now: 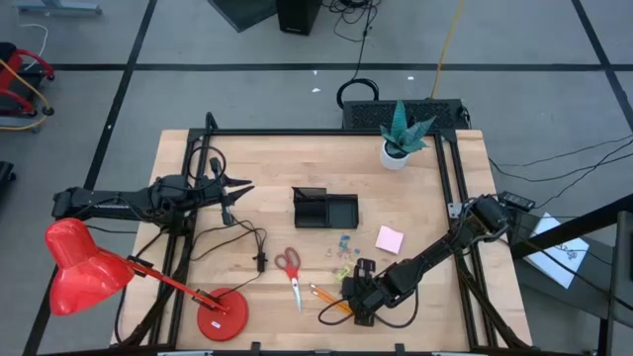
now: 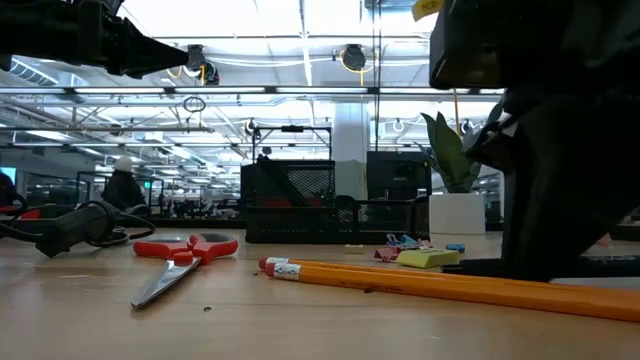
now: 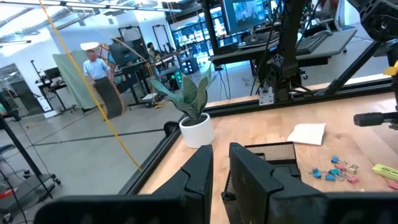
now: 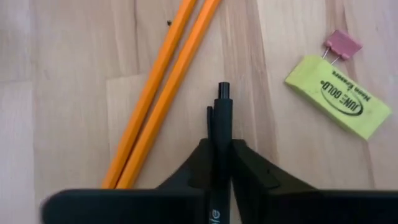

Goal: Pick and place office supplies into organizer
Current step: Put the black pen into the black desk organizer

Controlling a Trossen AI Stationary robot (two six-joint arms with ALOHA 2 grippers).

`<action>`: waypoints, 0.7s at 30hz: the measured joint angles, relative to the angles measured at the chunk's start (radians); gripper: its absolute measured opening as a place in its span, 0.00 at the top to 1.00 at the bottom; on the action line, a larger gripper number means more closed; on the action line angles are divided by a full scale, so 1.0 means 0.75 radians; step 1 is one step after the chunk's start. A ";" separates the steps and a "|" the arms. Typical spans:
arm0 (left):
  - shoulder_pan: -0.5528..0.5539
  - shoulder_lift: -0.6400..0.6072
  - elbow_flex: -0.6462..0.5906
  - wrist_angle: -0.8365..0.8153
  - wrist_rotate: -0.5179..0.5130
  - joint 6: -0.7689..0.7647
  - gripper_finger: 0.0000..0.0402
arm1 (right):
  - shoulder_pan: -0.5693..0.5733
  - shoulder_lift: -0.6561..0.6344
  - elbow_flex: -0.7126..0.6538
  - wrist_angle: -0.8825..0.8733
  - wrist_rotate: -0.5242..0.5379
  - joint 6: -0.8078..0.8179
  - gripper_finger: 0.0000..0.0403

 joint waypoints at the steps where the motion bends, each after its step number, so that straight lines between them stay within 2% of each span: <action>1: 0.000 0.000 0.000 0.000 0.000 -0.001 0.84 | 0.000 0.000 0.000 0.013 0.002 -0.012 0.95; 8: 0.000 0.000 0.000 -0.001 0.003 -0.036 0.84 | -0.022 -0.049 0.000 0.045 -0.017 -0.030 0.90; 13: 0.000 0.000 0.000 -0.010 0.003 -0.052 0.84 | -0.039 -0.173 -0.014 -0.005 0.019 -0.154 0.95; 21: -0.001 0.000 -0.001 -0.035 0.007 -0.080 0.84 | -0.101 -0.442 -0.006 0.050 0.304 -0.414 0.93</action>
